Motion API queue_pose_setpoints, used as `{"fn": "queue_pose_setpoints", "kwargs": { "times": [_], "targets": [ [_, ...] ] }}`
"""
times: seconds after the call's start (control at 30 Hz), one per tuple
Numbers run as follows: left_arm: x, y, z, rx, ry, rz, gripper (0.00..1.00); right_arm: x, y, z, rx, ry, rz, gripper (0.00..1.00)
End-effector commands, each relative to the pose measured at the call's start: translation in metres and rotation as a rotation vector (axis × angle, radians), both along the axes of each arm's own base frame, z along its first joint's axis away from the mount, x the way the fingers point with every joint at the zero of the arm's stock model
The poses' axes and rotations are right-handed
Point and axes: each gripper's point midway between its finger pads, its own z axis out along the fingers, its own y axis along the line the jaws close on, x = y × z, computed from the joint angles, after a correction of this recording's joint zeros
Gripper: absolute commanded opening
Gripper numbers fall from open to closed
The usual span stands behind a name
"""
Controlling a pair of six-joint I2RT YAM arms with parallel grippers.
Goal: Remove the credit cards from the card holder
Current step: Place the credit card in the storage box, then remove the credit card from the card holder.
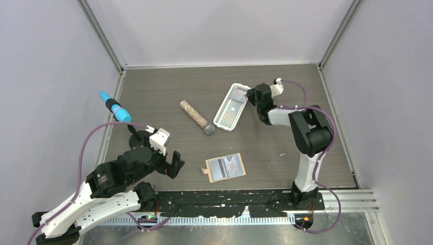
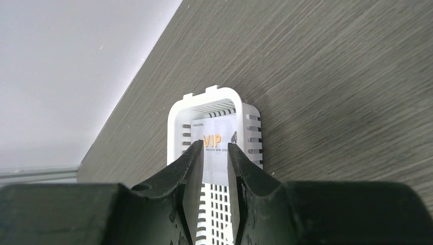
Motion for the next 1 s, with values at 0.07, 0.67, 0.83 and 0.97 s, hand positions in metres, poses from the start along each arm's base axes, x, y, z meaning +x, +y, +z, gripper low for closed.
{"fn": "queue_pose_setpoints", "kwargs": {
  "times": [0.07, 0.67, 0.83, 0.97],
  "targets": [
    [0.003, -0.001, 0.007, -0.027, -0.033, 0.006, 1.00, 0.012, 0.002, 0.042, -0.036, -0.043, 0.027, 0.32],
    [0.004, -0.006, 0.006, -0.030, -0.018, -0.001, 1.00, -0.118, 0.014, 0.080, -0.304, 0.029, 0.481, 0.45],
    [0.002, -0.012, 0.009, -0.099, -0.006, 0.006, 0.98, -0.190, 0.036, 0.064, -0.275, 0.051, 0.695, 0.45],
    [-0.002, -0.031, 0.005, -0.209, 0.076, 0.014, 0.97, -0.244, 0.050, 0.055, -0.263, 0.060, 0.813, 0.43]
  ]
}}
